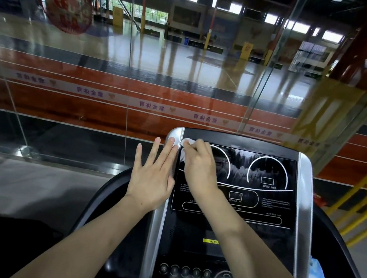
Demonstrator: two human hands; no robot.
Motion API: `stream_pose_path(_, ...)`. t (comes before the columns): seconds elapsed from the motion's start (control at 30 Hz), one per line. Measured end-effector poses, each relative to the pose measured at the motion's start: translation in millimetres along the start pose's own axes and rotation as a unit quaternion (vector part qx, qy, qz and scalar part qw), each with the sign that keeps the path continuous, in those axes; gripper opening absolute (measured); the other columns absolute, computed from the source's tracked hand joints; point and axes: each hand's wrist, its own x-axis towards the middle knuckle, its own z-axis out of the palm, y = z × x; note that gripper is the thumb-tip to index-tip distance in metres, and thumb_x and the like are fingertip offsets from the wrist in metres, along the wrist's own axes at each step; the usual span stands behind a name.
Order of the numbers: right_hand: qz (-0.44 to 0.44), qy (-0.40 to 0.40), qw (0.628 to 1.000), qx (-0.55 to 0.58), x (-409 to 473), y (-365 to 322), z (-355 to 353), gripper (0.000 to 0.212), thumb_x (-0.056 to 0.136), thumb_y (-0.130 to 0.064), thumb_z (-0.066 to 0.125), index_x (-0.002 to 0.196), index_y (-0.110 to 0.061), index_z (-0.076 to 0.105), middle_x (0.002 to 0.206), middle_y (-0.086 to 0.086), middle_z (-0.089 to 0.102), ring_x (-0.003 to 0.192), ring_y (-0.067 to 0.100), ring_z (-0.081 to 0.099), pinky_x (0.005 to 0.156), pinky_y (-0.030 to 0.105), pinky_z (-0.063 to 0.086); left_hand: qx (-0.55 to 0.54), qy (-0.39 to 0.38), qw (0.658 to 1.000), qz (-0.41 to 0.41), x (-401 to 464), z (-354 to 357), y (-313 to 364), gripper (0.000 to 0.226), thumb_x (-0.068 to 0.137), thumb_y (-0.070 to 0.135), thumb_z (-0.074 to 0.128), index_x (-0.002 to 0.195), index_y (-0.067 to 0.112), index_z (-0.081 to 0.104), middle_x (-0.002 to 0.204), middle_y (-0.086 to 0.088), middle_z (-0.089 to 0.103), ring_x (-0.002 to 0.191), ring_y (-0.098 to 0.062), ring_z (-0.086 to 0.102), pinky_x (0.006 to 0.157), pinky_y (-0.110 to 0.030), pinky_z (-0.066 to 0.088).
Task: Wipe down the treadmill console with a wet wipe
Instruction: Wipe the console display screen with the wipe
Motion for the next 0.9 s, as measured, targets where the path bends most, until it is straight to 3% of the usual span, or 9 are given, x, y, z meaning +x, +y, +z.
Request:
stream_pose_path(0.07,-0.032,0.004,0.999,-0.006,-3,7,-8,0.025,0.089,-0.002,0.072,0.114,-0.002,0.072,0.096,0.009,0.06,0.089,0.027,0.053,0.075,0.034,0.049,0.004,0.0,1.0,0.0,0,-1,1,0.075,0.099,0.038,0.027,0.167,0.018,0.003,0.176,0.0,-0.012,0.162,-0.029,-0.007,0.127,-0.066,0.004)
stream_pose_path(0.13,-0.034,0.032,0.997,-0.06,-12,33,-15,0.011,0.099,-0.011,0.064,0.091,-0.014,0.072,0.091,0.003,0.057,0.092,0.024,0.053,0.082,0.039,0.048,0.003,-0.003,1.0,-0.002,0,-1,2,0.075,0.099,0.038,0.024,0.167,0.017,0.0,0.176,0.001,-0.015,0.162,-0.03,-0.009,0.127,-0.066,0.002)
stream_pose_path(0.2,-0.008,0.046,0.994,-0.096,-17,55,-26,0.03,0.102,-0.015,0.057,0.083,-0.036,0.065,0.095,0.004,0.06,0.1,0.024,0.055,0.091,0.043,0.046,0.005,-0.006,1.0,-0.005,0,-1,4,0.075,0.099,0.038,0.023,0.167,0.018,-0.003,0.175,0.001,-0.018,0.162,-0.03,-0.012,0.127,-0.065,0.0)
stream_pose_path(0.23,0.026,0.036,0.997,-0.068,-19,61,-25,0.033,0.1,-0.009,0.056,0.095,-0.039,0.068,0.104,0.01,0.062,0.104,0.028,0.056,0.092,0.043,0.046,0.007,-0.006,1.0,-0.006,0,-1,4,0.075,0.099,0.039,0.022,0.167,0.018,-0.004,0.175,0.001,-0.019,0.161,-0.03,-0.013,0.127,-0.065,0.0)
stream_pose_path(0.3,0.076,0.041,0.995,-0.049,-20,59,-20,0.033,0.095,0.001,0.054,0.118,-0.016,0.071,0.112,0.018,0.061,0.104,0.036,0.056,0.089,0.045,0.046,0.006,-0.007,1.0,-0.01,0,-1,6,0.075,0.099,0.039,0.021,0.167,0.018,-0.004,0.175,0.001,-0.019,0.161,-0.029,-0.014,0.127,-0.065,0.0)
stream_pose_path(0.37,0.096,0.019,0.995,-0.017,-12,40,-12,0.031,0.091,0.005,0.054,0.117,-0.004,0.069,0.108,0.021,0.059,0.098,0.037,0.056,0.084,0.048,0.05,0.007,-0.007,1.0,-0.012,0,-2,7,0.075,0.098,0.039,0.02,0.167,0.018,-0.004,0.175,0.001,-0.019,0.161,-0.029,-0.013,0.127,-0.065,-0.001)
stream_pose_path(0.6,-0.017,-0.002,1.0,0.019,-5,19,-5,0.037,0.087,-0.003,0.073,0.123,-0.008,0.07,0.101,0.004,0.061,0.095,0.021,0.052,0.081,0.032,0.051,0.05,-0.001,0.999,0.001,1,-7,9,0.074,0.098,0.038,0.018,0.166,0.012,0.009,0.176,-0.006,-0.007,0.162,-0.03,-0.008,0.128,-0.062,0.001)
stream_pose_path(0.7,0.002,0.016,1.0,0.025,-15,56,-22,0.014,0.099,-0.012,0.065,0.11,-0.009,0.073,0.093,-0.008,0.053,0.092,0.014,0.045,0.083,0.034,0.048,0.046,0.002,0.999,0.016,2,-13,17,0.072,0.099,0.039,0.022,0.165,0.01,0.02,0.175,-0.01,0.005,0.162,-0.03,-0.005,0.129,-0.061,0.003)
stream_pose_path(0.9,0.097,0.015,0.995,-0.029,-36,151,-71,0.036,0.096,0.006,0.054,0.125,-0.006,0.07,0.112,0.019,0.061,0.104,0.037,0.057,0.09,0.049,0.05,0.032,-0.011,0.999,0.037,9,-16,56,0.07,0.1,0.04,0.023,0.165,0.012,0.023,0.176,-0.01,0.006,0.162,-0.03,-0.005,0.128,-0.062,0.007)
